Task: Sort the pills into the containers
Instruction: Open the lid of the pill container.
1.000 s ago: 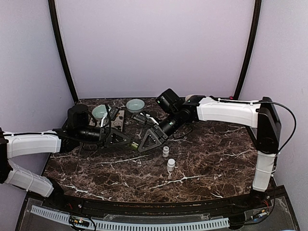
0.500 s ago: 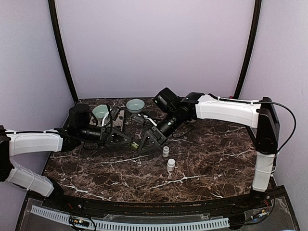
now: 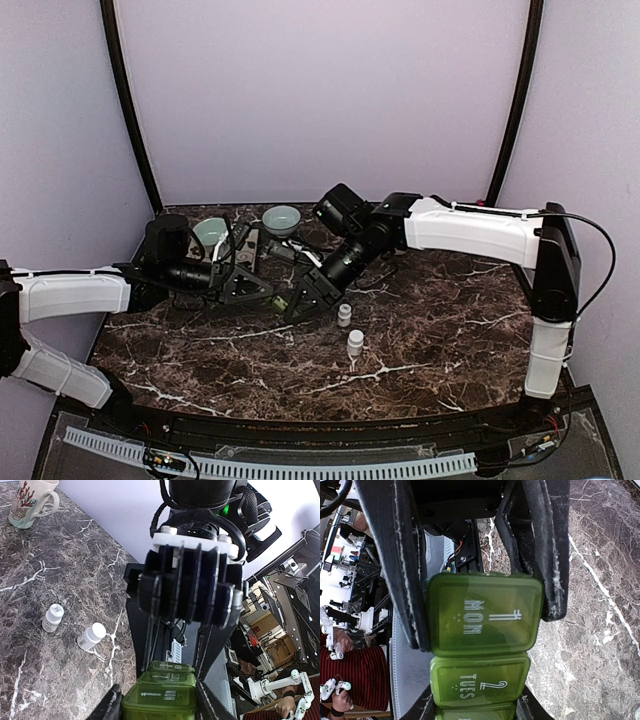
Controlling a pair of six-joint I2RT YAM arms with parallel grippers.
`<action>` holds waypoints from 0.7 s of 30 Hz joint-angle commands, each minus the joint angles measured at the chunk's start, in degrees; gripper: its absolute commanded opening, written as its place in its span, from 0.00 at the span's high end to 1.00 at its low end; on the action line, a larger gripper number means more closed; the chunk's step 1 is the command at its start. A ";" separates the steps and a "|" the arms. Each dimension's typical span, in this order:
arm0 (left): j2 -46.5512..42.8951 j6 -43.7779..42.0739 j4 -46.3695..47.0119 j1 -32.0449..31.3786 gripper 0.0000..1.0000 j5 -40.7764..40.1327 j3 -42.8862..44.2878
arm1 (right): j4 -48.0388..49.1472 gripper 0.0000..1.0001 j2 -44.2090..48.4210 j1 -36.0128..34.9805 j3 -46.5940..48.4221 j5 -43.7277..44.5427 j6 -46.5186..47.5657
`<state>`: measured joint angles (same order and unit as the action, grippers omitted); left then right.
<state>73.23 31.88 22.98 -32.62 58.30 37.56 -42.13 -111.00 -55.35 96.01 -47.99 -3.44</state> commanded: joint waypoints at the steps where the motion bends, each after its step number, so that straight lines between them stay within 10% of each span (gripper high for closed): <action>1: -0.58 2.17 -0.43 -0.24 0.71 -0.09 3.00 | 3.17 0.70 0.52 -1.16 0.52 6.70 0.78; 21: -2.74 2.22 5.20 -0.27 0.76 -0.04 -0.69 | 20.36 0.46 3.40 3.05 -6.03 -10.76 -12.92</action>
<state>72.14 33.71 25.76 -32.69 57.41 37.54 -26.41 -109.45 -52.88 90.04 -57.10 -14.02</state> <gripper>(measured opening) 0.455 0.544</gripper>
